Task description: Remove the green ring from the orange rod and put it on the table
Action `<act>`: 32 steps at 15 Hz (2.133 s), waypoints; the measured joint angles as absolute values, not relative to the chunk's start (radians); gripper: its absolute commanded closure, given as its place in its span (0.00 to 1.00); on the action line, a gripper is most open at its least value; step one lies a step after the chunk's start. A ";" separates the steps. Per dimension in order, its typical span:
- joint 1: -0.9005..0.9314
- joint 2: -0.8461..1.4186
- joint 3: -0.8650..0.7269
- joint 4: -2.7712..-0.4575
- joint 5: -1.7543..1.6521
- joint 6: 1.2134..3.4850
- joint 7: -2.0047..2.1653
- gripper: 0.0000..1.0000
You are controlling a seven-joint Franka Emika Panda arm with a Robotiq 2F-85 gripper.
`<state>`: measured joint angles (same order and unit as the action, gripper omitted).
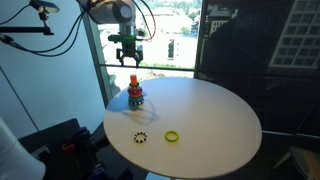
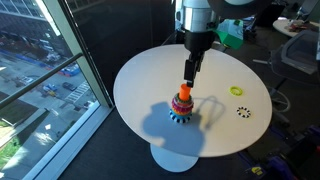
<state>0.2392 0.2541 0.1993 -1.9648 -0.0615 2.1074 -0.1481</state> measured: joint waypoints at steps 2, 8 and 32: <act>0.240 0.276 0.199 -1.966 -0.075 2.146 -0.138 0.00; 0.240 0.352 0.198 -1.967 -0.073 2.311 -0.131 0.00; 0.249 0.467 0.192 -1.970 -0.110 2.401 -0.094 0.00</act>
<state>0.2493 0.4672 0.1916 -1.9700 -0.1103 2.4013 -0.0939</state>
